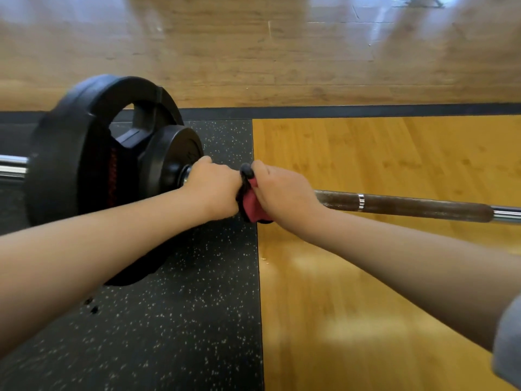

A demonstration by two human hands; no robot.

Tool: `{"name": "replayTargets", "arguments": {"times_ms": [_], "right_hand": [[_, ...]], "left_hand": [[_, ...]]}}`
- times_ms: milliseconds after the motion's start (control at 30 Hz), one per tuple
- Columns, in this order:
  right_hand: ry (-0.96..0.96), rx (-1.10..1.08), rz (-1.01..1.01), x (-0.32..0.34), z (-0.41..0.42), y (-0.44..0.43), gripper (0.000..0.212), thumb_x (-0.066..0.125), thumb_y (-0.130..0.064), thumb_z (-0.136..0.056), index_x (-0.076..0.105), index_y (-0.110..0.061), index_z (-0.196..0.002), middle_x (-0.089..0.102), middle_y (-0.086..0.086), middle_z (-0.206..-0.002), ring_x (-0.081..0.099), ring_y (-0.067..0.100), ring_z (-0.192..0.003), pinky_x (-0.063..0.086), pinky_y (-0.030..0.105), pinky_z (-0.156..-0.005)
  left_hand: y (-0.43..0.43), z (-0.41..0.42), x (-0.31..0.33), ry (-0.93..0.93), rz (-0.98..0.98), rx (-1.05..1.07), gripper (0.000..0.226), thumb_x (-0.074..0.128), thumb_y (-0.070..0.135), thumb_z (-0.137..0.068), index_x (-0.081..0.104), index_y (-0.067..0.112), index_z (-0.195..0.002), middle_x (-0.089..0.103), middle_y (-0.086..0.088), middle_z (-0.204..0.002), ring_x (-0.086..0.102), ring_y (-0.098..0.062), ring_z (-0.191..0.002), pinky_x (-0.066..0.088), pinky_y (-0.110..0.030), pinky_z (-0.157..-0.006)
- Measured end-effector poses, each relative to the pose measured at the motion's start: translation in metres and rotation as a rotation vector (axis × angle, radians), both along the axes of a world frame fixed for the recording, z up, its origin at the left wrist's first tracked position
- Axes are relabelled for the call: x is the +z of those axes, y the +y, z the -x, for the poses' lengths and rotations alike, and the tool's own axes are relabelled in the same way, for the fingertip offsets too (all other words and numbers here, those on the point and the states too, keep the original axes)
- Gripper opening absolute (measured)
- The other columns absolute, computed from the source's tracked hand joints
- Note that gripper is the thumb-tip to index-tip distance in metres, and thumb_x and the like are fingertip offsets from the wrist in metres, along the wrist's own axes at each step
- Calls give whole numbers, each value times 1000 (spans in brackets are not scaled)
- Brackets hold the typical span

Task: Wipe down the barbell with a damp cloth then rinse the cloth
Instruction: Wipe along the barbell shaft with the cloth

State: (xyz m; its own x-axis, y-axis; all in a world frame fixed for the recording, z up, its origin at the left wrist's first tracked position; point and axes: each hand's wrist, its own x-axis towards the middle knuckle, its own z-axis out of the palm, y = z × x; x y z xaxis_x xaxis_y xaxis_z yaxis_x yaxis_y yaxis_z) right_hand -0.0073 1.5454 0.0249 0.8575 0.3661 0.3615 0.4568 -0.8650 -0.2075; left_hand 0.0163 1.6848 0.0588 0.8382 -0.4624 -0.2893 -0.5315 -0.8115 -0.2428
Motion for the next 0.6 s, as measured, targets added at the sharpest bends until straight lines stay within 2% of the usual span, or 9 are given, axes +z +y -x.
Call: {"name": "replayTargets", "arguments": {"times_ms": [67, 100, 167, 233, 300, 400, 467, 500, 600], "right_hand": [[96, 42, 44, 7, 2, -15, 14, 65, -7, -85, 51, -8, -80, 50, 0, -61, 45, 20, -47, 10, 20, -39], [168, 33, 78, 10, 3, -22, 11, 57, -11, -93, 48, -10, -86, 47, -2, -68, 48, 21, -55, 17, 25, -40], [275, -69, 138, 14, 9, -45, 10, 41, -19, -101, 39, -14, -93, 45, -2, -79, 49, 25, -69, 29, 32, -52], [305, -138, 157, 17, 15, -78, 10, 38, -21, -101, 40, -13, -96, 51, 3, -85, 50, 29, -78, 30, 34, -58], [328, -195, 160, 22, 22, -105, 10, 39, -21, -101, 38, -15, -94, 50, 2, -85, 49, 28, -77, 30, 35, -59], [331, -221, 149, 22, 27, -119, 14, 37, -24, -102, 34, -17, -91, 45, -2, -80, 43, 24, -72, 32, 36, -58], [290, -202, 151, 21, 27, -110, 14, 36, -26, -103, 35, -17, -92, 44, -3, -81, 40, 22, -72, 28, 35, -57], [268, -181, 142, 19, 26, -101, 14, 35, -27, -103, 38, -16, -94, 44, -3, -82, 39, 22, -72, 26, 34, -57], [225, -135, 80, 13, 18, -67, 21, 35, -26, -102, 48, -10, -99, 45, -3, -80, 43, 21, -67, 23, 30, -51]], "left_hand": [[-2, -10, 8, 194, 63, 104, 28, 60, 48, -84, 46, 24, -82, 54, 6, -80, 52, -20, -77, 34, -29, -72], [-3, -16, 13, 306, 76, 158, 34, 66, 52, -80, 48, 27, -94, 54, 7, -84, 53, -17, -80, 36, -28, -70], [-6, -27, 19, 503, 106, 216, 43, 74, 45, -76, 50, 27, -108, 55, 8, -88, 53, -12, -78, 40, -28, -67], [-10, -36, 18, 636, 120, 233, 47, 77, 35, -76, 53, 22, -113, 59, 6, -84, 56, -11, -75, 44, -28, -69], [-13, -42, 14, 734, 77, 271, 45, 78, 28, -77, 51, 19, -112, 64, 3, -76, 61, -12, -67, 50, -28, -70], [-17, -45, 5, 835, -8, 330, 41, 72, 13, -83, 49, 11, -117, 69, -8, -77, 64, -19, -62, 56, -35, -67], [-16, -44, 3, 839, 16, 361, 30, 65, 10, -87, 52, 10, -114, 67, -7, -69, 63, -19, -56, 54, -31, -54], [-15, -43, 4, 783, 13, 332, 24, 64, 14, -88, 53, 14, -109, 66, -4, -68, 62, -17, -55, 51, -29, -51], [-11, -27, 6, 367, -107, 112, 22, 58, 34, -87, 48, 27, -106, 64, 5, -83, 62, -15, -74, 40, -27, -62]]}}
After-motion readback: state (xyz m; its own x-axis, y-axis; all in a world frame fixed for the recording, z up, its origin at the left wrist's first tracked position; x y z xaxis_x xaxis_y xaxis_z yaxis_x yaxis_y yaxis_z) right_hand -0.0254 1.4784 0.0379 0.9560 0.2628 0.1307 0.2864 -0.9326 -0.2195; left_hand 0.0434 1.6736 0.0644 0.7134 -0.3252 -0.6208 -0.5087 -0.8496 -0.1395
